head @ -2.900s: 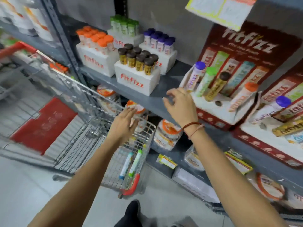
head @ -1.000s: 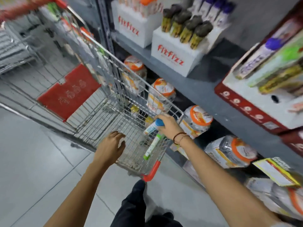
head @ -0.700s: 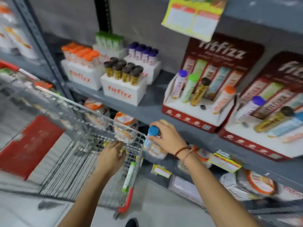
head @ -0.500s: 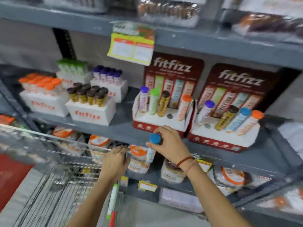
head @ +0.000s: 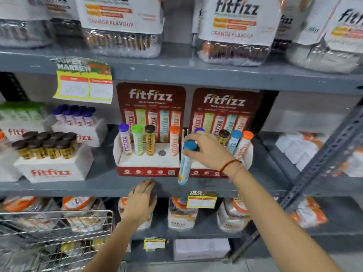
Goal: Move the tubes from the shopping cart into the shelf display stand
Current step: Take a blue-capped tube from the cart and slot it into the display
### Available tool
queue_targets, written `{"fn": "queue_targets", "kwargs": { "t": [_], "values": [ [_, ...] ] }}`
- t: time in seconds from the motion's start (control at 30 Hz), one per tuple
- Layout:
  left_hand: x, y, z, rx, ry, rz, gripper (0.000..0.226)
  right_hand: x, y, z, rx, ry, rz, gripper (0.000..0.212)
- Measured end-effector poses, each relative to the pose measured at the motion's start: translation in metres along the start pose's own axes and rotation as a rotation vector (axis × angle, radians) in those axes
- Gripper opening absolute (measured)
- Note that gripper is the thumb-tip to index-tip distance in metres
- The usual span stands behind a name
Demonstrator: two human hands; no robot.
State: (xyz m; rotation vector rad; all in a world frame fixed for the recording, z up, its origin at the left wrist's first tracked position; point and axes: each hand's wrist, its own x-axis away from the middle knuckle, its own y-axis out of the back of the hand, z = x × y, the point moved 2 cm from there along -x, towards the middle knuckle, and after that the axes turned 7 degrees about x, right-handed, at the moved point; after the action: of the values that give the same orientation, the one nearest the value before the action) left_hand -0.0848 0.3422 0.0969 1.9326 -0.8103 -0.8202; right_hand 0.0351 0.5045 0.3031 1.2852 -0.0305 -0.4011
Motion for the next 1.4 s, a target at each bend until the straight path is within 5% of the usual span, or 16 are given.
{"fn": "queue_targets", "kwargs": {
  "t": [0.5,1.4],
  "values": [
    [0.006,-0.014,0.016,-0.064,-0.066,0.022,0.055,-0.056,0.022,0.017,0.096,0.154,0.138,0.02],
    [0.008,-0.018,0.019,-0.111,-0.121,0.003,0.061,-0.114,-0.027,0.01,0.08,-0.023,0.018,0.035]
  ]
}}
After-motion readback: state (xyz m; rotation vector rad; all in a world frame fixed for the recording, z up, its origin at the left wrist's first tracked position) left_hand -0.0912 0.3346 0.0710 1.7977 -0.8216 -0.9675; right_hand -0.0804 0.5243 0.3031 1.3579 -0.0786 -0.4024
